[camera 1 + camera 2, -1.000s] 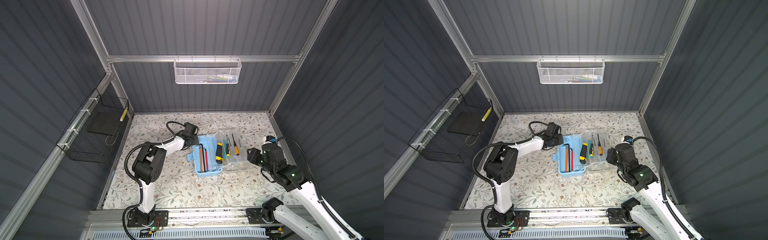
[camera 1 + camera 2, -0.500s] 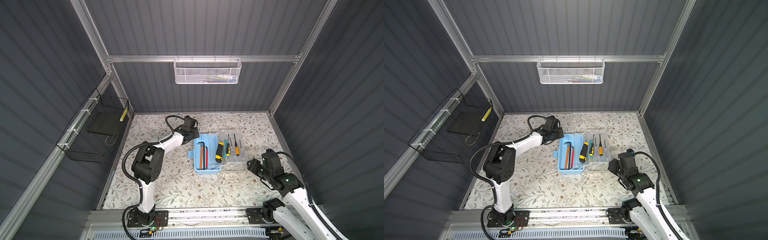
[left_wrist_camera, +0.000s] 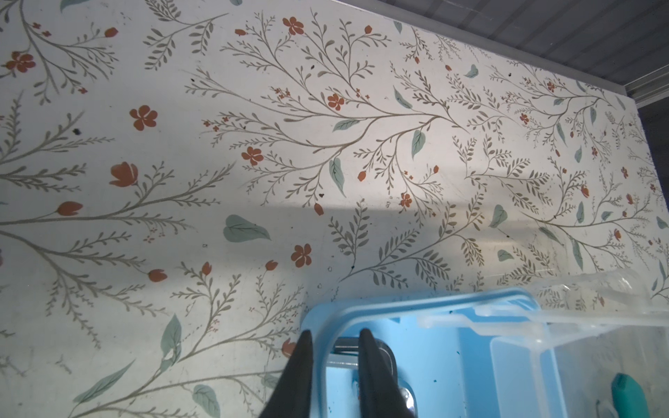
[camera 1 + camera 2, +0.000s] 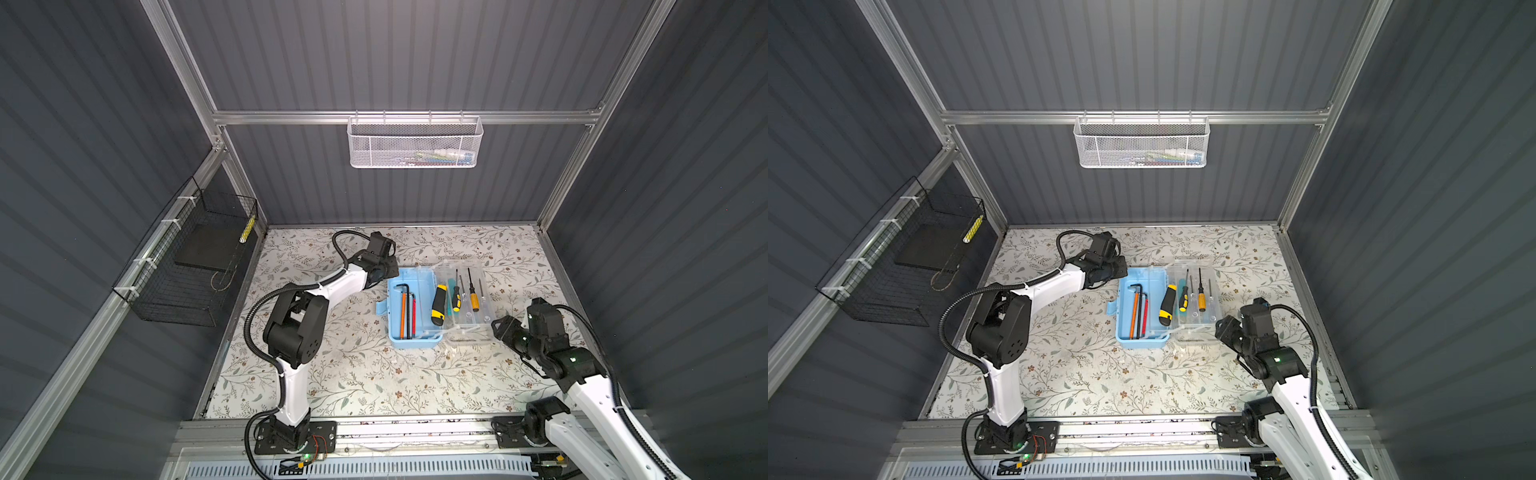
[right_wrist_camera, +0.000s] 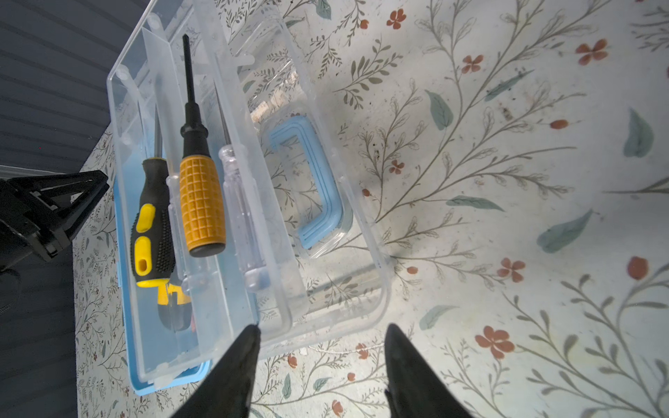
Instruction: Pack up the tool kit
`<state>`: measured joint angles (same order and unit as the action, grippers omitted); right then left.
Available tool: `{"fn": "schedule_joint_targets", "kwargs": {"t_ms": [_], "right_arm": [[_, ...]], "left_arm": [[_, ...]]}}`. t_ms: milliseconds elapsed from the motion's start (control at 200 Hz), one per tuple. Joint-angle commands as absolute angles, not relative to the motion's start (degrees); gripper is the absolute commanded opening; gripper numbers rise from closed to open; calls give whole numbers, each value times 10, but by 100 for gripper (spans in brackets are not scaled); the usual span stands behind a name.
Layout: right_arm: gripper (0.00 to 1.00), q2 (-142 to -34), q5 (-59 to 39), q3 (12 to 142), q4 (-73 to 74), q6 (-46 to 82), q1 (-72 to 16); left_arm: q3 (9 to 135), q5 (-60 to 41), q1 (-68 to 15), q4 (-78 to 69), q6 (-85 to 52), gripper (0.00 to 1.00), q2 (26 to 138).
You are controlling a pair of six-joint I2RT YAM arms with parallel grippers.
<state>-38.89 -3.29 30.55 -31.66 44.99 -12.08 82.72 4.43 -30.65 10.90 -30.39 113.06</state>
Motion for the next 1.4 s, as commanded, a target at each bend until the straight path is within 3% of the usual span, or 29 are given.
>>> {"fn": "schedule_joint_targets", "kwargs": {"t_ms": [0,150,255,365,565,720,935,1391], "right_arm": [[56,-376,-39,316,-335,447,-115],[56,-364,-33,330,-355,447,-113],[57,-354,-35,340,-364,443,-110],[57,-355,-38,343,-374,443,-109],[57,-343,-38,331,-383,446,-107],[56,-343,-47,311,-381,444,-99],[51,-393,-104,273,-320,445,-84],[42,-488,-132,219,-226,448,-84]], "left_arm": [[816,33,-302,122,-292,23,1126],[816,31,-303,125,-290,21,1123],[785,32,-302,120,-288,28,1112],[780,34,-302,123,-287,29,1110],[778,41,-302,120,-289,18,1117],[785,36,-302,122,-297,0,1117],[786,33,-302,120,-311,0,1120],[773,9,-302,93,-350,0,1115]]}}
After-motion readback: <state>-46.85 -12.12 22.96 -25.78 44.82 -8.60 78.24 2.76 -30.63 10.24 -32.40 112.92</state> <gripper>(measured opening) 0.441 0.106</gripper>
